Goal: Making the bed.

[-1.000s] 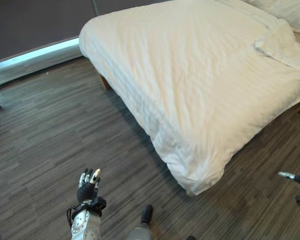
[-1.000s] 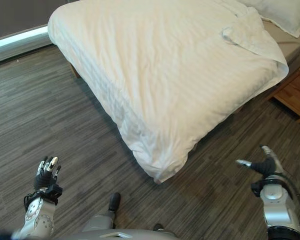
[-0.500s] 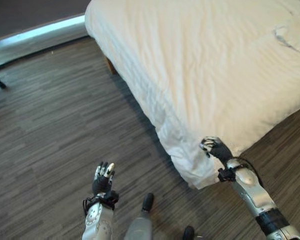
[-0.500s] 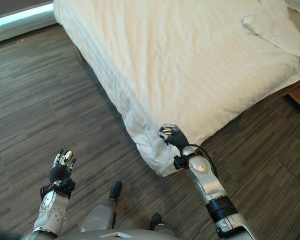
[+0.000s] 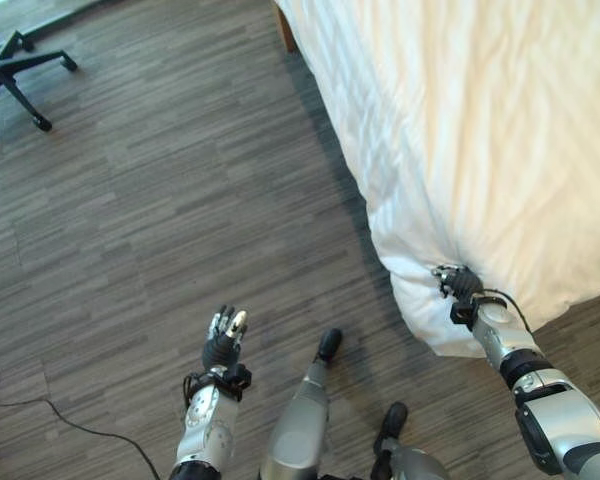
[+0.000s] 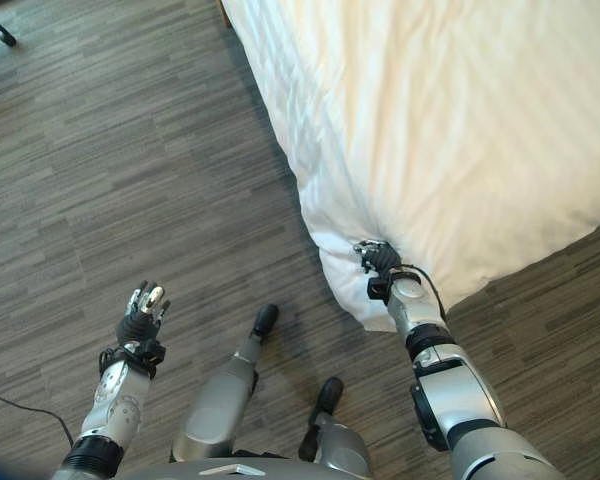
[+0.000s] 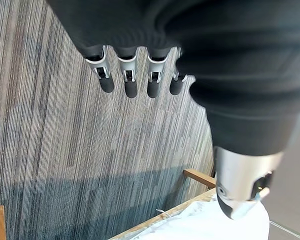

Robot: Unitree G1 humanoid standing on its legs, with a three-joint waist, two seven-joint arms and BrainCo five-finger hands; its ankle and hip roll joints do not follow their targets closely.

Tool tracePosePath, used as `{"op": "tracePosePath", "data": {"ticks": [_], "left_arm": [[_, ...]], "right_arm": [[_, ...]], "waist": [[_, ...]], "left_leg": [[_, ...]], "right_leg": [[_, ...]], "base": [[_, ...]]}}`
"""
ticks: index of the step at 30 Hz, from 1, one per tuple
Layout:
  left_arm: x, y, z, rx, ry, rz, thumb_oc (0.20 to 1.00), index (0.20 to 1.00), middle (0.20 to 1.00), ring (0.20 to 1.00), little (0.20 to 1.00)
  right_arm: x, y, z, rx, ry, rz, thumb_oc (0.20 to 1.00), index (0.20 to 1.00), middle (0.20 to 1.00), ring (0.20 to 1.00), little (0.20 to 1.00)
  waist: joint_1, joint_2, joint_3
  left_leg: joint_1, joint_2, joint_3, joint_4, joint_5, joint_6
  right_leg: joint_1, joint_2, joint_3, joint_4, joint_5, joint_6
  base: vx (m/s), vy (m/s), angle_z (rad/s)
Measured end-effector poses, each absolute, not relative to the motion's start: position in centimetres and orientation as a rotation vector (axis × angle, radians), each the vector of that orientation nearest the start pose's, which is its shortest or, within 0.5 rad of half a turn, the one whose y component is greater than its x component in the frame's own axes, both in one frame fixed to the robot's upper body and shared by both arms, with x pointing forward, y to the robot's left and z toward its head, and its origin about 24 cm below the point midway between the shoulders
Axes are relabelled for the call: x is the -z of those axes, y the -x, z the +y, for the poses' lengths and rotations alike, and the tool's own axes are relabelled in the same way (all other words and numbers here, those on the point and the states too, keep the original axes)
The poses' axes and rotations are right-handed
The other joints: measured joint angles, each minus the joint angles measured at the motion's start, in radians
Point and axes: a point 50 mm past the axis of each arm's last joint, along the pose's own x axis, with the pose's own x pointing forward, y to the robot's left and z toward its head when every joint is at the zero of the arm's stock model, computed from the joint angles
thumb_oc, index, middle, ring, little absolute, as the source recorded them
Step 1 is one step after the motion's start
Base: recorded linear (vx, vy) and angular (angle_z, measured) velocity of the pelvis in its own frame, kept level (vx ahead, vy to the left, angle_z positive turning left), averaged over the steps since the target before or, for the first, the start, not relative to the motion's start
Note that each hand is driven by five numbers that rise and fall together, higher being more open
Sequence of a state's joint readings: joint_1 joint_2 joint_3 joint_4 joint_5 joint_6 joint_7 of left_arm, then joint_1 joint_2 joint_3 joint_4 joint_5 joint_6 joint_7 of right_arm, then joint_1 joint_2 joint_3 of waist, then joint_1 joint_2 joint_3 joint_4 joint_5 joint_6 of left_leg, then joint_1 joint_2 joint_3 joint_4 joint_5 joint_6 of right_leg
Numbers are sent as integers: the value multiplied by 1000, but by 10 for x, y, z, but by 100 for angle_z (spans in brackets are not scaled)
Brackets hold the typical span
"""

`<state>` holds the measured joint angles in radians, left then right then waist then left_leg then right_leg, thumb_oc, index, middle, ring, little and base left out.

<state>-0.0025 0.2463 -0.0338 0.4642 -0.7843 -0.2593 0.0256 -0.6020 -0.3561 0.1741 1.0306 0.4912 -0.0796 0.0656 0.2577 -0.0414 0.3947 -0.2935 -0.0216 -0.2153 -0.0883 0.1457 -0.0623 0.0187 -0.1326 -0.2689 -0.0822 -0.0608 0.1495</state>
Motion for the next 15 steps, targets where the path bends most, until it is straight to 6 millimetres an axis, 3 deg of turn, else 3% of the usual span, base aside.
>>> {"op": "tracePosePath", "data": {"ticks": [3, 7, 8, 9, 10, 13, 15], "left_arm": [[29, -233, 226, -281, 487, 160, 1000, 1000, 1000, 1000, 1000], [30, -234, 221, -269, 494, 173, 1000, 1000, 1000, 1000, 1000], [27, -237, 221, -264, 496, 167, 1000, 1000, 1000, 1000, 1000], [24, -241, 220, -257, 498, 154, 1000, 1000, 1000, 1000, 1000], [22, -243, 219, -250, 500, 148, 1000, 1000, 1000, 1000, 1000], [13, -246, 218, -227, 503, 111, 1000, 1000, 1000, 1000, 1000], [13, -247, 216, -214, 505, 112, 1000, 1000, 1000, 1000, 1000]], "right_arm": [[-3, -337, -223, 104, -110, 340, 200, 200, 200, 200, 200], [64, -277, -242, 292, -185, 598, 200, 200, 200, 200, 200], [92, -242, -248, 335, -164, 731, 200, 200, 200, 200, 200], [120, -193, -255, 384, -159, 879, 200, 200, 200, 200, 200], [135, -164, -254, 417, -175, 964, 200, 200, 200, 200, 200], [159, -83, -258, 520, -208, 1191, 200, 200, 200, 200, 200], [163, -54, -259, 543, -218, 1251, 200, 200, 200, 200, 200]], "waist": [[-2, 17, 16], [-12, 16, 24], [-30, 15, 24], [-58, 10, 26], [-84, 7, 28], [-133, -3, 25], [-177, -3, 24]], "left_leg": [[-36, 4, 3, 2, 5, -1], [-36, 1, 27, 0, 5, -1], [-33, 0, 35, 0, 5, -1], [-25, 1, 38, 0, 5, 0], [-18, 3, 40, -1, 5, 0], [-5, 15, 61, -2, 4, 0], [0, 30, 71, -2, 4, -2]], "right_leg": [[-35, 4, 4, 2, 8, -2], [-62, -13, 30, 24, 3, 6], [-62, -17, 35, 26, 3, 6], [-57, -17, 38, 29, 3, 6], [-52, -16, 39, 28, 3, 6], [-47, -4, 66, 22, 12, 3], [-45, 9, 80, 8, 21, 1]], "base": [[18, 9, -4], [42, 12, -16], [79, 23, -17], [67, 29, -10], [65, 24, -7], [28, 19, -27], [28, 13, -29]]}}
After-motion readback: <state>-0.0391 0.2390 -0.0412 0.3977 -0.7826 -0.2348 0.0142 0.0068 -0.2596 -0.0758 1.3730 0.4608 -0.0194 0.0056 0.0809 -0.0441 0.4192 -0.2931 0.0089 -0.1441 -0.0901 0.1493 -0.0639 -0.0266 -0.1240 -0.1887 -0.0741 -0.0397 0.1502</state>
